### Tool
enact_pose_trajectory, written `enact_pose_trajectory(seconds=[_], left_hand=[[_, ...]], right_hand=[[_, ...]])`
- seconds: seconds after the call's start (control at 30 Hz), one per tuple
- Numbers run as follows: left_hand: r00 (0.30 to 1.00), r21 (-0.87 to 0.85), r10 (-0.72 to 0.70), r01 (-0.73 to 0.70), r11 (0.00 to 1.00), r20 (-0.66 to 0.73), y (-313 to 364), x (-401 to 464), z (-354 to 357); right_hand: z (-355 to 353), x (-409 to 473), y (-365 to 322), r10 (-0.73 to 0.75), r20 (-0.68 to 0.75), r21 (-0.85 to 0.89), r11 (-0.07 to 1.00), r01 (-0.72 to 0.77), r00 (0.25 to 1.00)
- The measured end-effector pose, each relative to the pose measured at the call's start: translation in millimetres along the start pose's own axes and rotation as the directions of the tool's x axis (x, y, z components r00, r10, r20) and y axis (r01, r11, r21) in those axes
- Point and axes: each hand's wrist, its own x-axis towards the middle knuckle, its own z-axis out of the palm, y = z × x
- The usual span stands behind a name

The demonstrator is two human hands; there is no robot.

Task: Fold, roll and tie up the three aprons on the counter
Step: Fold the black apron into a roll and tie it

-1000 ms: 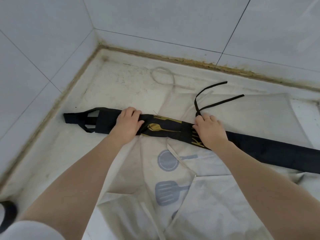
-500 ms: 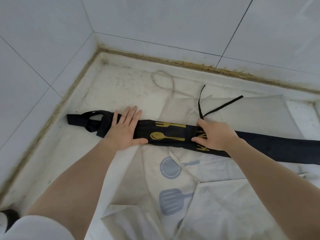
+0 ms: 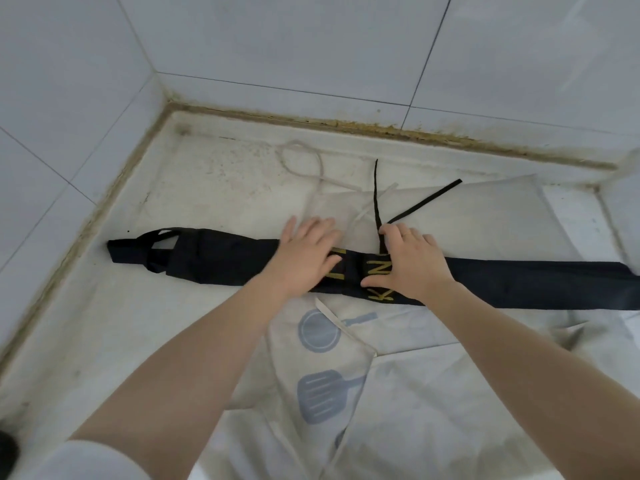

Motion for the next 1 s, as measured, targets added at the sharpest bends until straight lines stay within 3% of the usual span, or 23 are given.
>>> enact_pose_trajectory(seconds=[0.1,0.23,0.43,0.5,0.67,0.73,0.8,0.87,0.93,1.0], left_hand=[[0.99,-0.02,0.098,-0.096,0.995,0.101,31,12,15],[0.977,0.019,-0.042,0.039,0.999,0.211,43,10,31],[0.972,0.095,-0.088,0.069,0.993,0.217,43,8,37],[0.971,0.12,-0.096,0.071,0.99,0.218,43,6,39],[0.967,0.174,-0.157,0.122,0.977,0.202,53,7,32],[0.994,0.175,-0.084,0.071,0.982,0.065,72,14,30],[0.993,0.146,0.102,-0.093,0.985,-0.054,102,27,29],[0.971,0.088,0.238,-0.234,0.968,-0.029,135,43,36],[0.983,0.019,0.167,-0.169,0.985,0.071,150,50,49],[0.989,0.062,0.132,-0.136,0.989,0.071,151,50,58]], right_hand=[[-5,-6,20,0.015,0.024,0.01,1.0,-0.015,1.0],[-5,-29,63,0.008,0.07,0.073,0.997,-0.013,0.997],[-6,-36,94,-0.018,0.002,0.072,0.997,0.018,1.0],[-3,-35,95,-0.012,0.061,0.002,1.0,0.012,0.998],[5,-28,89,0.134,0.16,0.024,0.99,-0.139,0.978],[7,-28,89,0.139,0.146,0.003,0.99,-0.141,0.979],[9,-28,88,0.137,0.144,0.01,0.99,-0.139,0.98],[9,-30,92,0.118,0.145,0.014,0.993,-0.121,0.982],[7,-32,99,0.092,0.154,0.036,0.994,-0.099,0.984],[5,-39,115,0.092,0.193,0.079,0.991,-0.108,0.977]])
